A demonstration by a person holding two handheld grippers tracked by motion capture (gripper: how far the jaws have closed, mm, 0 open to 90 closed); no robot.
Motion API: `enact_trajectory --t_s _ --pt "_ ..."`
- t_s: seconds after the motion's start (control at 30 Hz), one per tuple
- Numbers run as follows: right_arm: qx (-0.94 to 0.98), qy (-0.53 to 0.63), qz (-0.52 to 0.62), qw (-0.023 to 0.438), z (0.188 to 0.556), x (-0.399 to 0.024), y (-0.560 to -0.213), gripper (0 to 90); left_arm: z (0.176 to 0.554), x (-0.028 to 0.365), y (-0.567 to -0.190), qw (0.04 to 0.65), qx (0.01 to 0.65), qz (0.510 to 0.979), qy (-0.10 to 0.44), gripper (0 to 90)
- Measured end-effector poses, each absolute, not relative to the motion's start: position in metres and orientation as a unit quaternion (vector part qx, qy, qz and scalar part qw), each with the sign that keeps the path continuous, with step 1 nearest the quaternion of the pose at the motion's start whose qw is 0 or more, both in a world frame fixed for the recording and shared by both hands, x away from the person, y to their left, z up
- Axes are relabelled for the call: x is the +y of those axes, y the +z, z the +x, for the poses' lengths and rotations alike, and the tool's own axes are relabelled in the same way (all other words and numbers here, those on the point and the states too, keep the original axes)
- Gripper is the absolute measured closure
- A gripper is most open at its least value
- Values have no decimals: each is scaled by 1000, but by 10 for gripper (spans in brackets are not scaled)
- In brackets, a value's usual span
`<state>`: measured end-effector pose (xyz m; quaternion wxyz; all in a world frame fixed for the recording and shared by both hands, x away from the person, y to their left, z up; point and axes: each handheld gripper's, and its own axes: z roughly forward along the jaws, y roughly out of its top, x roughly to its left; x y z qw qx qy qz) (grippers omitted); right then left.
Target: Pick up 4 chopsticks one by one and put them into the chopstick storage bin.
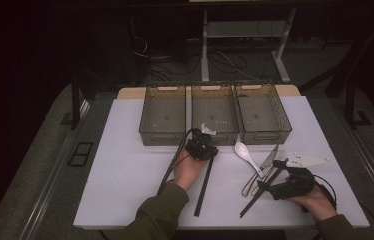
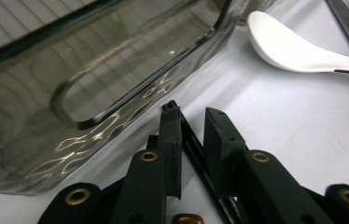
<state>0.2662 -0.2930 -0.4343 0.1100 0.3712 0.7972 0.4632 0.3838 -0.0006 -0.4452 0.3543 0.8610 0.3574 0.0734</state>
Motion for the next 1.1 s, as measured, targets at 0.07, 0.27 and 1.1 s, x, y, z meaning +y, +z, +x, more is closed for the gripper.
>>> enact_trajectory --t_s 0.07,0.27,1.1 --pt "797 463 371 110 266 -293 -434 7 383 -2 -445 353 354 863 74 757" --pt "796 464 372 110 267 -293 -434 7 381 -9 -444 347 340 871 72 760" --pt "793 468 375 109 267 -295 -433 7 372 -44 -443 334 275 900 61 802"
